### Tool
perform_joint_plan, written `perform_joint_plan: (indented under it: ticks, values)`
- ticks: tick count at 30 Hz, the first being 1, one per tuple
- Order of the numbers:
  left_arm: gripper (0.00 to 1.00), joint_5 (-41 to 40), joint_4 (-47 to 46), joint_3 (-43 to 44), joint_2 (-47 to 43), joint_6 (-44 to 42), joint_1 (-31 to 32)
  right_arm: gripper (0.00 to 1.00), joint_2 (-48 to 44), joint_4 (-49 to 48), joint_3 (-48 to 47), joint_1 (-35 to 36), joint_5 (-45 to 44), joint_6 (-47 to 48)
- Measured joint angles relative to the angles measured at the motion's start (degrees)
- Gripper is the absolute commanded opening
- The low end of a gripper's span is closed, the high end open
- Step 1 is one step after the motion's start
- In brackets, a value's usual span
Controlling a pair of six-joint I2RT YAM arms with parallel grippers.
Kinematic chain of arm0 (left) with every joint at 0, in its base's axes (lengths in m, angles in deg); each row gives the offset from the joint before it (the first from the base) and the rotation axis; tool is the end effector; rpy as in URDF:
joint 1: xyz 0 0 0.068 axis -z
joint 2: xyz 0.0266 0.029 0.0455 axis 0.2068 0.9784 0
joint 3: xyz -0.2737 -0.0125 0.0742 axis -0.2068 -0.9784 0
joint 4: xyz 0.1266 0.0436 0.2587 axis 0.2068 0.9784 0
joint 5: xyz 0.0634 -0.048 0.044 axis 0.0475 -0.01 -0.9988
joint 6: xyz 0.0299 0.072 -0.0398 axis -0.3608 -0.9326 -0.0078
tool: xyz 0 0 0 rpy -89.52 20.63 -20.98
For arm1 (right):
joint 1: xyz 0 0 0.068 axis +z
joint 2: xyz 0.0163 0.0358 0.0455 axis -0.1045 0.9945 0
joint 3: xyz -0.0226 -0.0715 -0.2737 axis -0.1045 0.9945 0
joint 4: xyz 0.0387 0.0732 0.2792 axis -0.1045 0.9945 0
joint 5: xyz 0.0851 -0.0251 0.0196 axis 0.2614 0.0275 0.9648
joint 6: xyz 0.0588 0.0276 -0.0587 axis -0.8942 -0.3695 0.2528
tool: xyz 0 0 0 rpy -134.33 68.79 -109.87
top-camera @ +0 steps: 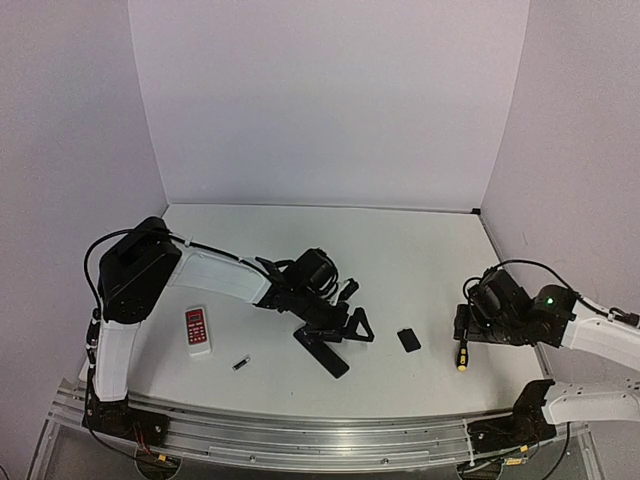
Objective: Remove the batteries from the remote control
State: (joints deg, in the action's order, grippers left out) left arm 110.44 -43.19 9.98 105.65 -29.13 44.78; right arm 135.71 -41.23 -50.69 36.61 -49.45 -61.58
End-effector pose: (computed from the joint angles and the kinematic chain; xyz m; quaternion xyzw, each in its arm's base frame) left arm 0.2427 -0.4395 0.1011 0.2385 0.8800 -0.4076 0.0506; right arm 0.1789 0.1064 0.1897 0.0705 0.9232 -0.0343 0.3762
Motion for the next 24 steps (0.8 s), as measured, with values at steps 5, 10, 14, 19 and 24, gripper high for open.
perform_joint_plan:
  ticks: [5,10,14,19,24]
  values:
    - [1.0,-3.86,3.65,3.3,0.0,-0.22,-0.05,0.93,0.36,1.58,0.0,0.0,1.19,-1.1]
    - [1.0,-7.57,6.7,5.06,-0.11,-1.29,-1.24,0.93,0.42,2.5,0.0,0.0,1.97,-2.17]
    - [1.0,-9.3,8.69,4.02,-0.2,-2.1,-3.02,0.93,0.27,2.8,0.0,0.0,2.06,-2.6]
    - [1.0,-11.35,8.75,1.21,-1.67,-2.84,-3.82,0.93,0.08,3.03,0.0,0.0,2.06,-2.8]
    - [1.0,-12.69,8.58,-2.94,-4.6,-2.71,-3.63,0.93,0.08,3.52,0.0,0.0,2.06,-2.74]
